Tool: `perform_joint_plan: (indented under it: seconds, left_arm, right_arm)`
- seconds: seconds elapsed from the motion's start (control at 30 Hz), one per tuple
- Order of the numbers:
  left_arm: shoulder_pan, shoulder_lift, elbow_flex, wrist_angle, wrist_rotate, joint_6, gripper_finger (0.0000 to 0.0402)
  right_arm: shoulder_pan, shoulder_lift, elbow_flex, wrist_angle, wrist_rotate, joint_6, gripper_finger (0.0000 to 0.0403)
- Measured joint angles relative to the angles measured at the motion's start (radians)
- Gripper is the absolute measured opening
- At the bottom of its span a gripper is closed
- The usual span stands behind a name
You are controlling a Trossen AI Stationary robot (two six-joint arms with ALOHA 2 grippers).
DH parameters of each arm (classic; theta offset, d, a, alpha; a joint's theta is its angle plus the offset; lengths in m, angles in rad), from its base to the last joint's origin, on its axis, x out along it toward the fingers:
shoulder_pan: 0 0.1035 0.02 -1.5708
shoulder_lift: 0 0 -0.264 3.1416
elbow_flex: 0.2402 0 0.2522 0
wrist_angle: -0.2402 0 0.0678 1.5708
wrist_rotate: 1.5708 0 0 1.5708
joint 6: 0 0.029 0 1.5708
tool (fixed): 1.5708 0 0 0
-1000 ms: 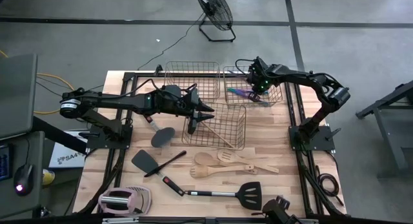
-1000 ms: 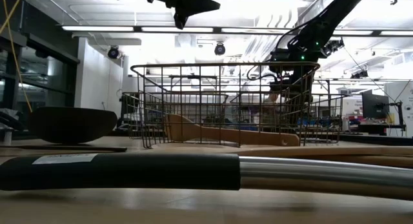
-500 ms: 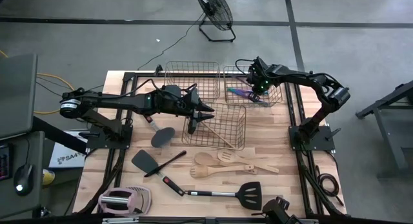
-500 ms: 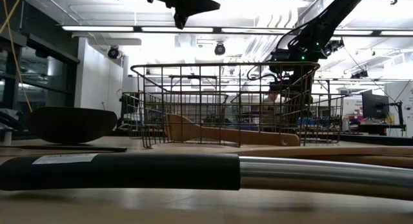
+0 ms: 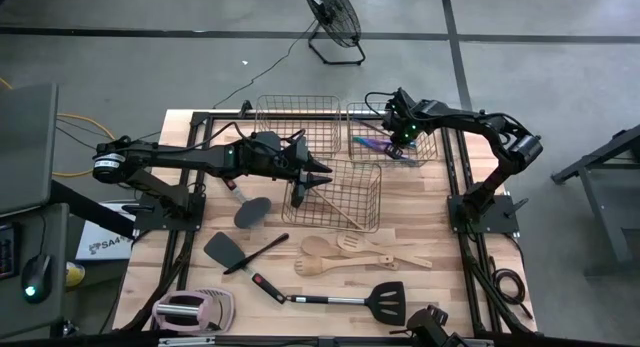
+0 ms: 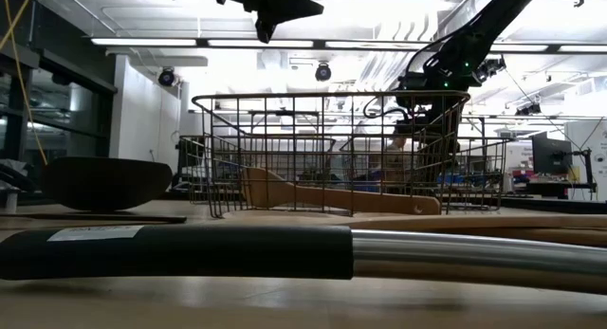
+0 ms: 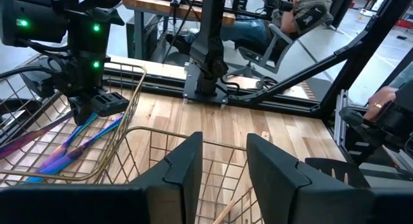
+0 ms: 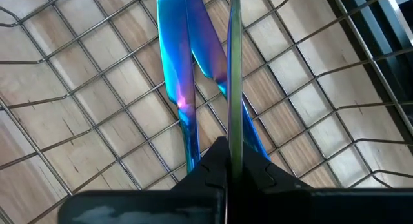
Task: Pick & Place Kitchen Items
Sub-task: Put the blue table knife into the top right wire basket
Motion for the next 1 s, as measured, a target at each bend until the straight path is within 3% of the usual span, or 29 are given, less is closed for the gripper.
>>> perform_joint_plan:
  seconds: [1.0]
  left_arm:
    - [0.000,0.000,0.001,0.000,-0.007,0.000,0.0120]
  right_arm:
    - [0.000,0.000,0.000,-0.063,0.011,-0.002,0.0003]
